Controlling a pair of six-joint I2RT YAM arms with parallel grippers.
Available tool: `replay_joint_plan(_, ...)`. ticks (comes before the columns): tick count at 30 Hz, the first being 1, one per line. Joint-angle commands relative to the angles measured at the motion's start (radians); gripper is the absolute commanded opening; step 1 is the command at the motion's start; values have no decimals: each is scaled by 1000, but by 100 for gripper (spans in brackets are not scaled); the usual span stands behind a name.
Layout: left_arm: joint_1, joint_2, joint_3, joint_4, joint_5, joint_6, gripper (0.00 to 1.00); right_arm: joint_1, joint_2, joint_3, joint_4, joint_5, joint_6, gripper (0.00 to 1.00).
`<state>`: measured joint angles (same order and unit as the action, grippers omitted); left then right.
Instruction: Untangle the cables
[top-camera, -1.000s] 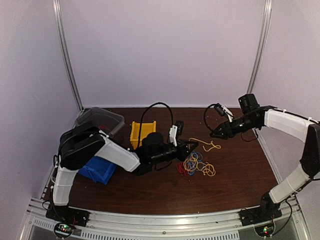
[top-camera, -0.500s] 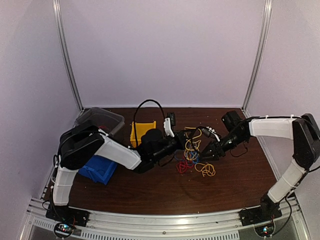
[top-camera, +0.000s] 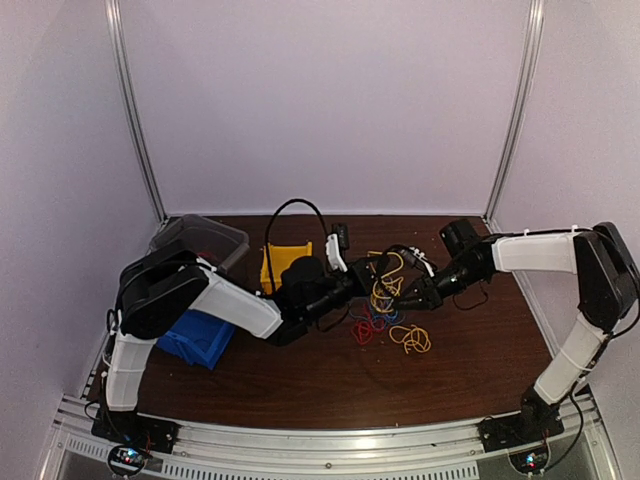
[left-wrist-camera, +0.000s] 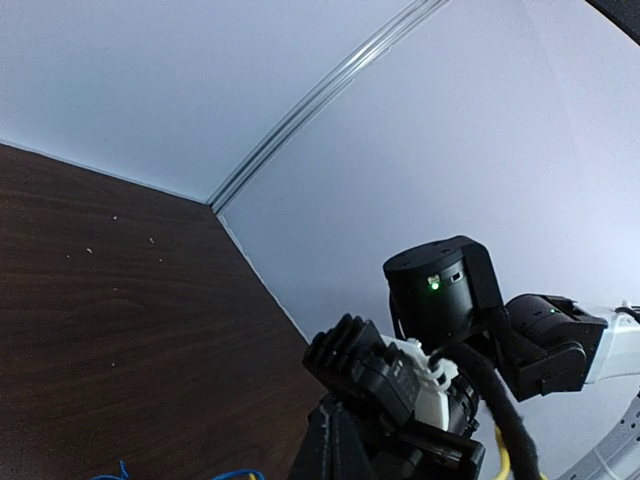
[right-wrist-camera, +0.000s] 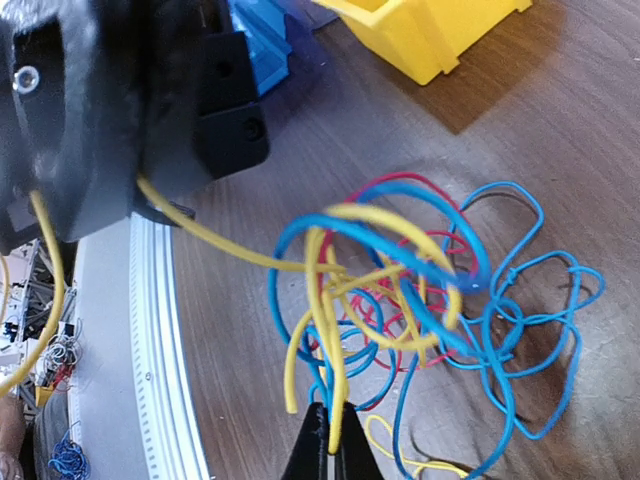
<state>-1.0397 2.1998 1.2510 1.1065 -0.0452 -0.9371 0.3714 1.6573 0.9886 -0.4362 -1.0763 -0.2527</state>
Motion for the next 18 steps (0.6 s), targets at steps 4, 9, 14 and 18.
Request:
replay_joint_plan(4, 30, -115, -62, 52, 4, 62, 0, -157, 25, 14, -90, 177, -68, 0)
replay_joint_plan(9, 61, -232, -112, 2, 12, 135, 0, -219, 45, 1, -184, 259, -156, 0)
replay_joint_plan(14, 67, -341, -175, -22, -9, 202, 0, -274, 43, -35, -187, 294, -168, 0)
replay_joint_plan(18, 70, -461, -220, -78, -41, 262, 0, -320, 43, -20, -213, 285, -181, 16)
